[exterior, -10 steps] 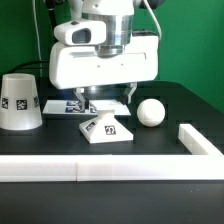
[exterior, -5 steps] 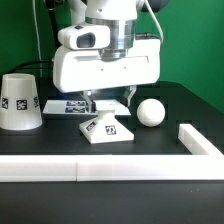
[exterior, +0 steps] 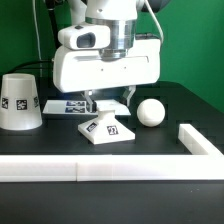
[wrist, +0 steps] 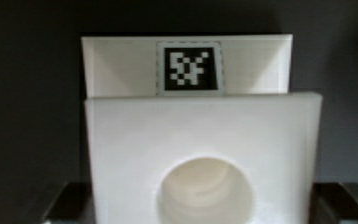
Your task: Assemble lamp
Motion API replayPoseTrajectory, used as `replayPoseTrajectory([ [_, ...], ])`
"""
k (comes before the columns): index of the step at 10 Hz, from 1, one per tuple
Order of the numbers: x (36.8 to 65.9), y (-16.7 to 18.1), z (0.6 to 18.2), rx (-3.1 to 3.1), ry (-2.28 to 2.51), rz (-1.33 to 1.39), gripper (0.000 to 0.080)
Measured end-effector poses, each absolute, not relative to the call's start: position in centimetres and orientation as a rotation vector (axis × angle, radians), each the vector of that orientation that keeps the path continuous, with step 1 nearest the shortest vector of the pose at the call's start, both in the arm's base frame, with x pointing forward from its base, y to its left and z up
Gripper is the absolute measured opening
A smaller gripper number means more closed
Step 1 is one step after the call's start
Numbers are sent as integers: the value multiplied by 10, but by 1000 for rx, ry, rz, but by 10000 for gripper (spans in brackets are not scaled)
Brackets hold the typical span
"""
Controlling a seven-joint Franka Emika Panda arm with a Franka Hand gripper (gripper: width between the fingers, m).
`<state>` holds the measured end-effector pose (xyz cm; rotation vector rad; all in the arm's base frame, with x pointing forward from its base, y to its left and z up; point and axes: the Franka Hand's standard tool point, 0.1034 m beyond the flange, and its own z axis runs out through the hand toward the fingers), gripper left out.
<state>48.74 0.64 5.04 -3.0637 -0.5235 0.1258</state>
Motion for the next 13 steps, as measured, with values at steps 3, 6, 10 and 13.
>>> replayPoseTrajectory([
  [3, 498, 13, 51, -3070, -500, 110, 535],
  [6, 534, 37, 51, -3089, -395, 85, 537],
  [10, 580, 59, 51, -3100, -283, 6, 537],
  [13, 599, 68, 51, -3097, -214, 1, 537],
])
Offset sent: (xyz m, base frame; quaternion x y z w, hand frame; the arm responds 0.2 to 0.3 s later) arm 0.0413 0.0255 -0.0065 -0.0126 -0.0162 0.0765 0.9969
